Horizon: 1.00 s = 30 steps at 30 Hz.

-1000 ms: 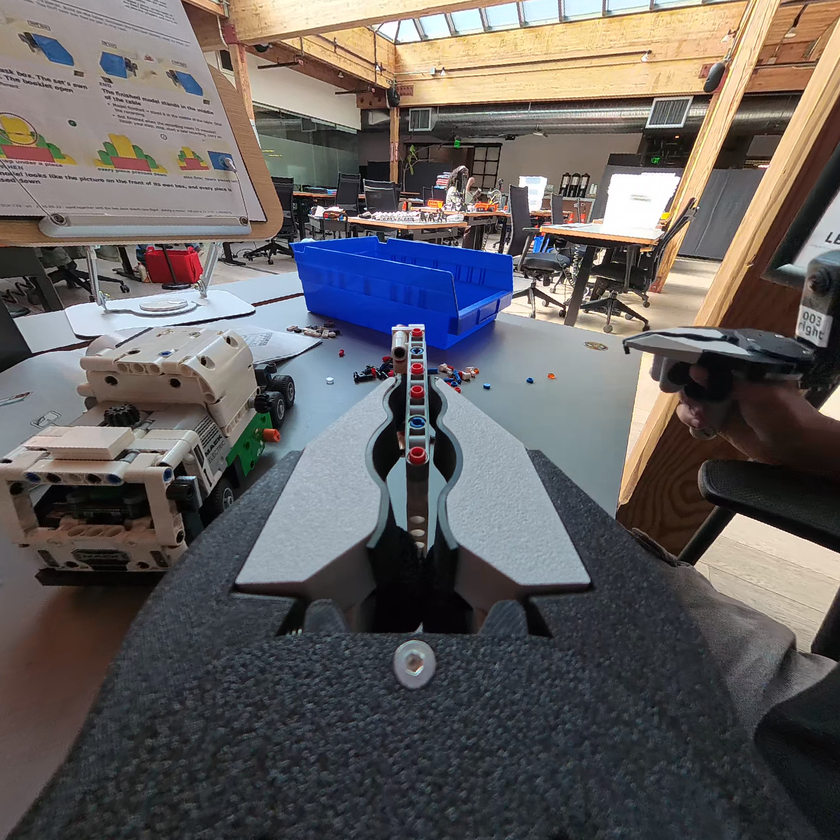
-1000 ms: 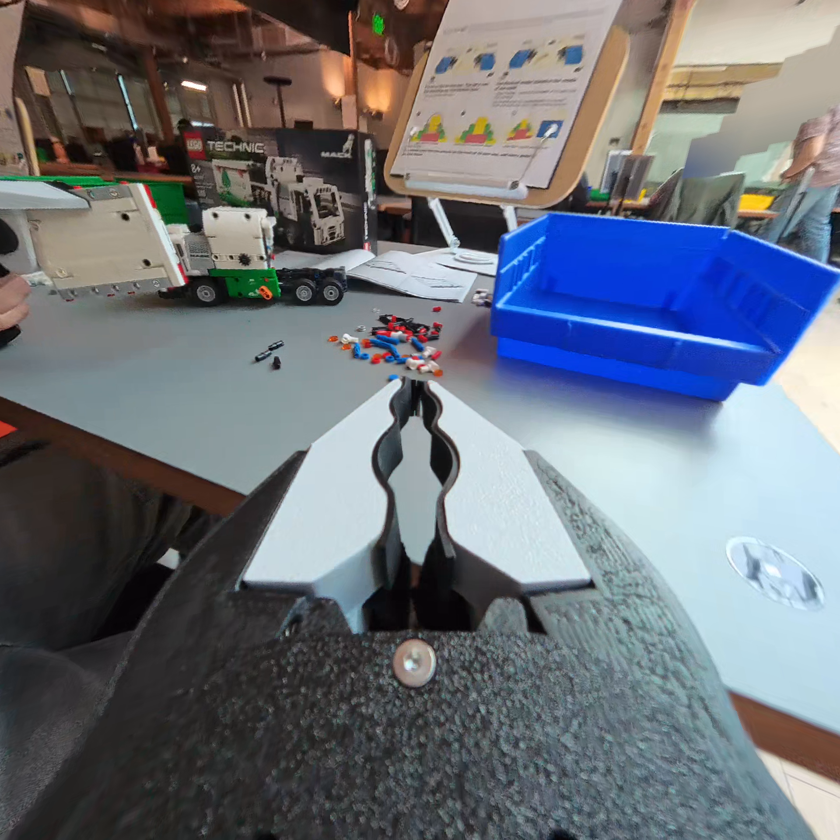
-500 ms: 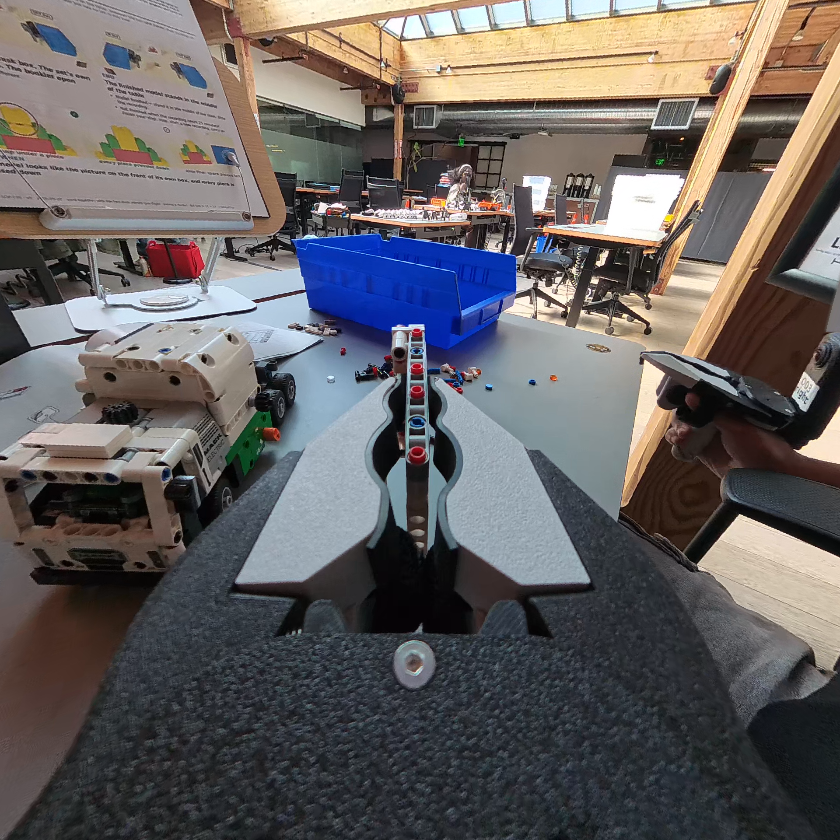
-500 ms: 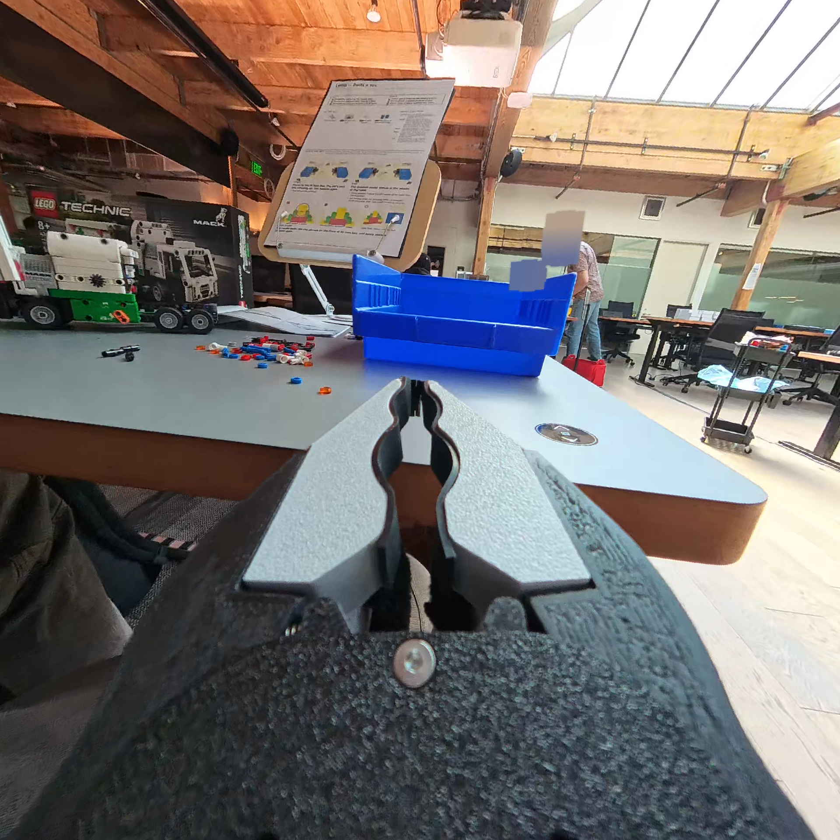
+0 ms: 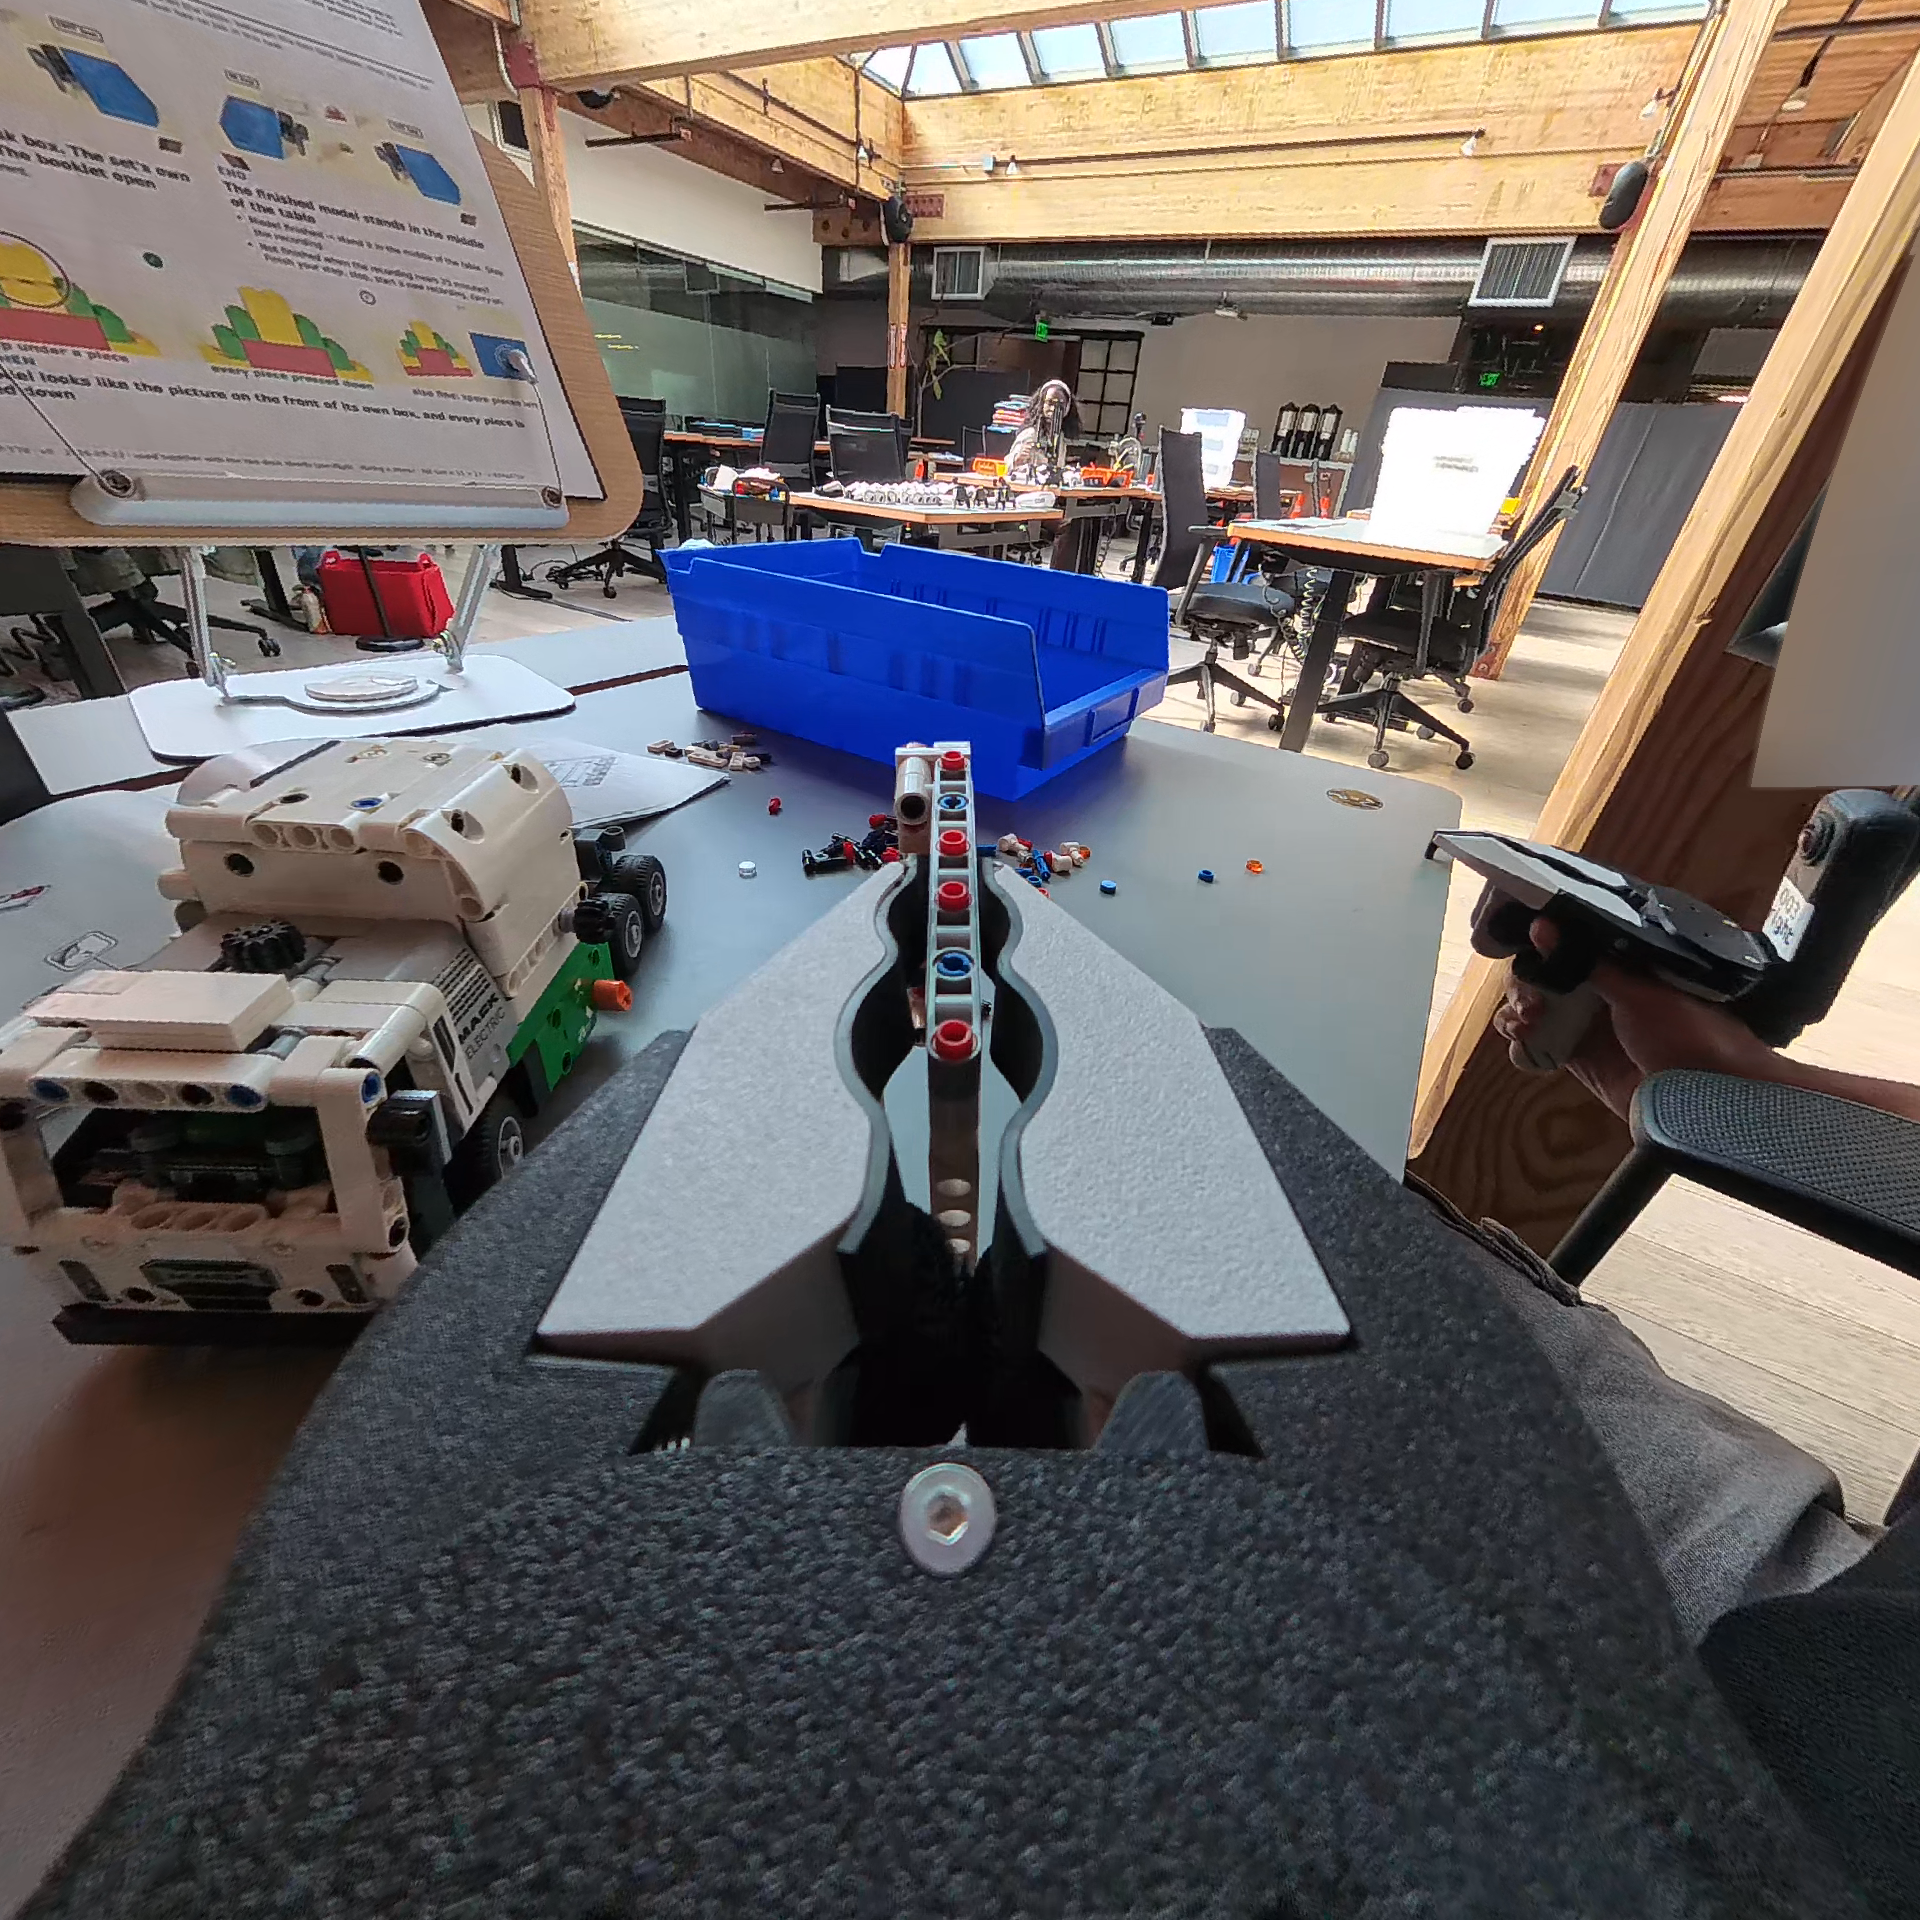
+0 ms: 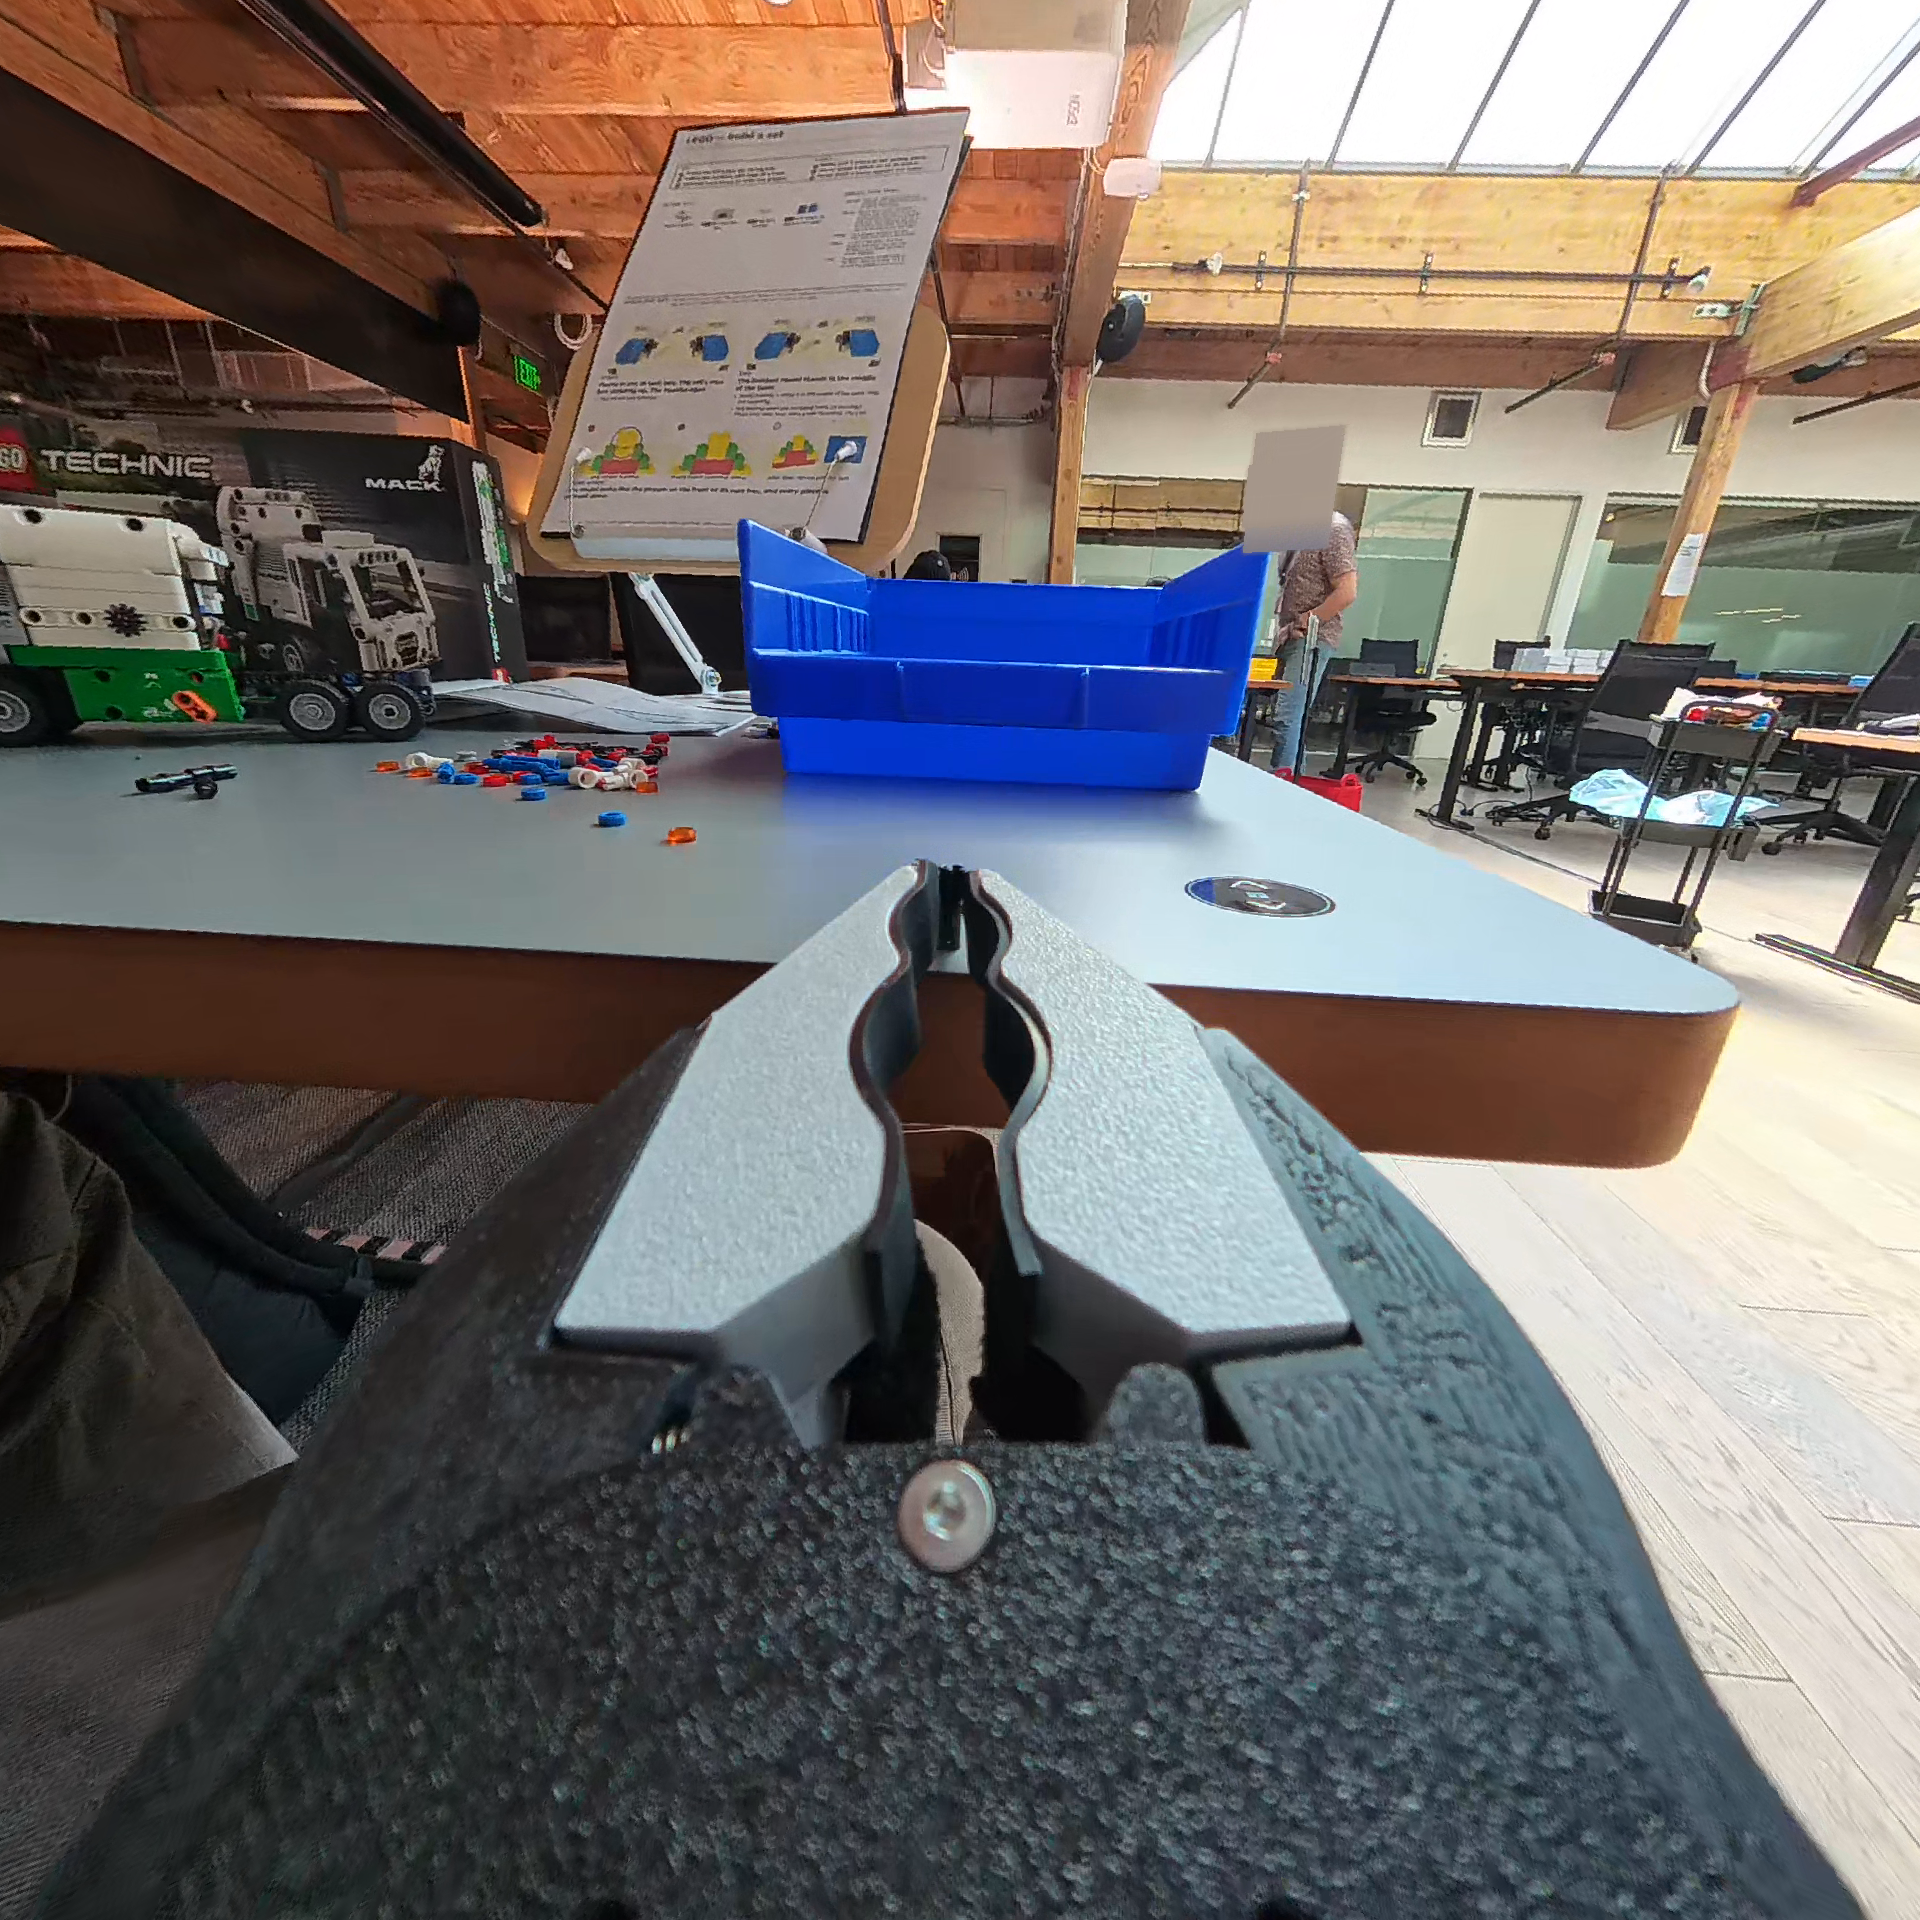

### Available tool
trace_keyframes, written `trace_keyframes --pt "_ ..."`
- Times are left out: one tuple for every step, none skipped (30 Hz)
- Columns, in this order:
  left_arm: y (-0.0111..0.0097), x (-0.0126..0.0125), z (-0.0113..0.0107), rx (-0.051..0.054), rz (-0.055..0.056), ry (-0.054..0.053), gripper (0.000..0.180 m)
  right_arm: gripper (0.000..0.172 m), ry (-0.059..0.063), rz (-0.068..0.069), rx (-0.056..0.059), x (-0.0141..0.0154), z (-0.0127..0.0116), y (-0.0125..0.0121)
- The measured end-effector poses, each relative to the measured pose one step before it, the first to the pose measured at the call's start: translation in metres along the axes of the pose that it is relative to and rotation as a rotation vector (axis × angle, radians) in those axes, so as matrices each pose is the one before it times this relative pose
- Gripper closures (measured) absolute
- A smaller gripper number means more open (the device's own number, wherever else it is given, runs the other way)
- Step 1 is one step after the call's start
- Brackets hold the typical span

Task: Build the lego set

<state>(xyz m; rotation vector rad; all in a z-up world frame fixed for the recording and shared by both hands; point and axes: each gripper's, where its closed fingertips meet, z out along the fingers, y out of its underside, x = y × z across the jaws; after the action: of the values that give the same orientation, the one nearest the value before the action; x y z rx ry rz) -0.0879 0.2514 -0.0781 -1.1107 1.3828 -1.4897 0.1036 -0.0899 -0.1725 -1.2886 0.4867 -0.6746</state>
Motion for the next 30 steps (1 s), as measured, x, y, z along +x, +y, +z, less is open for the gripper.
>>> trace_keyframes --pt "0.00006 0.00006 0.0001 -0.0004 0.0004 0.0001 0.174 0.168 -0.0013 0.0017 0.0011 0.00017 -0.00103 -0.00008" --pt "-0.00002 0.0001 -0.00002 0.0002 0.0009 -0.0004 0.174 0.168 -0.0002 0.0035 0.0015 0.00013 -0.00105 -0.00025" --pt "-0.00004 0.00012 -0.00001 0.0004 0.0012 -0.0002 0.174 0.168 0.0009 0.0049 0.0038 0.00023 -0.00092 -0.00017" --pt "0.00002 0.00013 -0.00004 0.0 0.0011 0.0 0.174 0.169 -0.0039 0.0065 0.0037 -0.00061 -0.00032 0.00007" --pt "0.00006 0.00009 0.00004 -0.0003 0.0011 -0.0002 0.174 0.169 -0.0045 0.0048 -0.0001 -0.00061 0.00014 0.00027" --pt "0.00007 -0.00001 0.00009 -0.0005 0.0009 -0.0001 0.174 0.169 -0.0014 -0.0015 -0.0015 -0.00014 0.00057 0.00016" --pt "0.00007 0.00014 0.00003 -0.0004 0.0007 0.0 0.174 0.169 0.0004 -0.0049 -0.0022 -0.00006 0.00071 0.0001" --pt "-0.00001 0.0 -0.00006 0.0001 0.0008 -0.0005 0.174 0.169 -0.001 -0.0031 -0.0023 -0.00031 0.00074 0.00022" --pt "-0.00006 -0.00001 -0.00003 0.0005 0.0008 -0.0006 0.174 0.169 -0.0017 0.0002 -0.0012 -0.00037 0.00051 0.00011" --pt "0.00001 0.00007 0.00003 0.0 0.0004 0.0 0.174 0.169 -0.0004 0.0019 0.0008 -0.00011 0.00037 0.00007" --pt "0.00012 0.0001 0.00016 -0.0008 0.0 0.0005 0.174 0.169 0.0007 0.0006 0.0 0.00005 0.00023 0.00026" --pt "0.00015 0.00001 0.00002 -0.0011 -0.0001 0.0002 0.174 0.168 0.0002 -0.0014 -0.0006 -0.00008 0.00003 0.0001" --pt "0.00003 -0.00004 0.00008 -0.0002 0.0 -0.0001 0.174 0.168 -0.0006 -0.0037 -0.0023 -0.00024 0.00001 0.00025" --pt "-0.00003 0.00001 0.00001 0.0002 0.0002 0.0002 0.174 0.168 -0.001 -0.0046 -0.0014 -0.00031 -0.00013 0.00008" --pt "0.00001 0.00005 -0.00001 -0.0001 0.0003 0.0005 0.174 0.167 -0.0027 -0.0018 -0.0013 -0.00067 -0.00008 0.00018" --pt "0.00007 0.00013 0.00009 -0.0005 0.0 0.0004 0.174 0.166 -0.0014 0.0007 -0.0012 -0.00025 -0.00018 -0.00006" --pt "0.00007 0.00001 0.00006 -0.0005 -0.0002 0.0002 0.174 0.165 -0.0003 0.0024 -0.0011 0.0 -0.00015 0.00014" --pt "0.00001 0.00005 -0.00001 -0.0001 0.0 0.0004 0.174 0.164 -0.0014 0.0042 -0.0007 -0.00007 -0.00007 0.00011" --pt "-0.00004 0.0 -0.00011 0.0002 0.0001 0.0005 0.174 0.162 -0.0005 0.0036 -0.0018 -0.00004 0.0 0.0003" --pt "0.00002 0.00007 0.00009 -0.0001 -0.0002 0.0006 0.174 0.161 -0.0004 0.0007 -0.005 -0.00003 -0.00019 0.00095" --pt "0.00009 0.00005 0.00005 -0.0007 -0.0002 0.0005 0.174 0.161 0.0002 -0.0007 -0.0028 -0.00001 -0.0003 0.00057" --pt "0.00007 0.00006 0.00009 -0.0005 0.0001 0.0 0.174 0.16 0.0002 -0.0005 0.0001 0.00004 -0.00043 0.0" --pt "-0.00002 -0.00004 0.00001 0.0002 0.0004 -0.0001 0.174 0.16 0.0002 0.0 0.0008 0.00015 -0.00039 -0.0001" --pt "0.00001 0.00014 0.00003 -0.0001 0.0004 0.0005 0.174 0.16 0.0005 -0.0001 -0.0013 0.00022 -0.00019 -0.00004" --pt "-0.00005 0.00012 0.00001 -0.0003 0.0005 0.0004 0.174 0.16 0.0015 -0.0016 0.0003 0.00038 -0.00029 -0.00031" --pt "0.00001 0.00003 0.00003 0.0 0.0006 -0.0001 0.174 0.16 0.0006 -0.0015 0.0002 0.00012 -0.00029 -0.0003" --pt "-0.00003 0.00009 -0.00005 0.0002 0.0005 0.0 0.174 0.16 0.0025 -0.0025 -0.0003 0.00046 -0.0003 -0.00033" --pt "-0.00003 0.00011 -0.00004 0.0003 0.0004 0.0001 0.174 0.16 0.0015 -0.0025 0.0009 0.00044 -0.00078 -0.0006" --pt "0.00002 -0.00004 0.00009 -0.0001 0.0001 0.0 0.174 0.159 -0.0002 -0.0015 0.0028 0.00042 -0.00134 -0.00173" --pt "0.00011 0.00001 0.00004 -0.0008 -0.0001 0.0002 0.174 0.158 -0.0069 -0.0076 0.0068 -0.00071 -0.00189 -0.00404"
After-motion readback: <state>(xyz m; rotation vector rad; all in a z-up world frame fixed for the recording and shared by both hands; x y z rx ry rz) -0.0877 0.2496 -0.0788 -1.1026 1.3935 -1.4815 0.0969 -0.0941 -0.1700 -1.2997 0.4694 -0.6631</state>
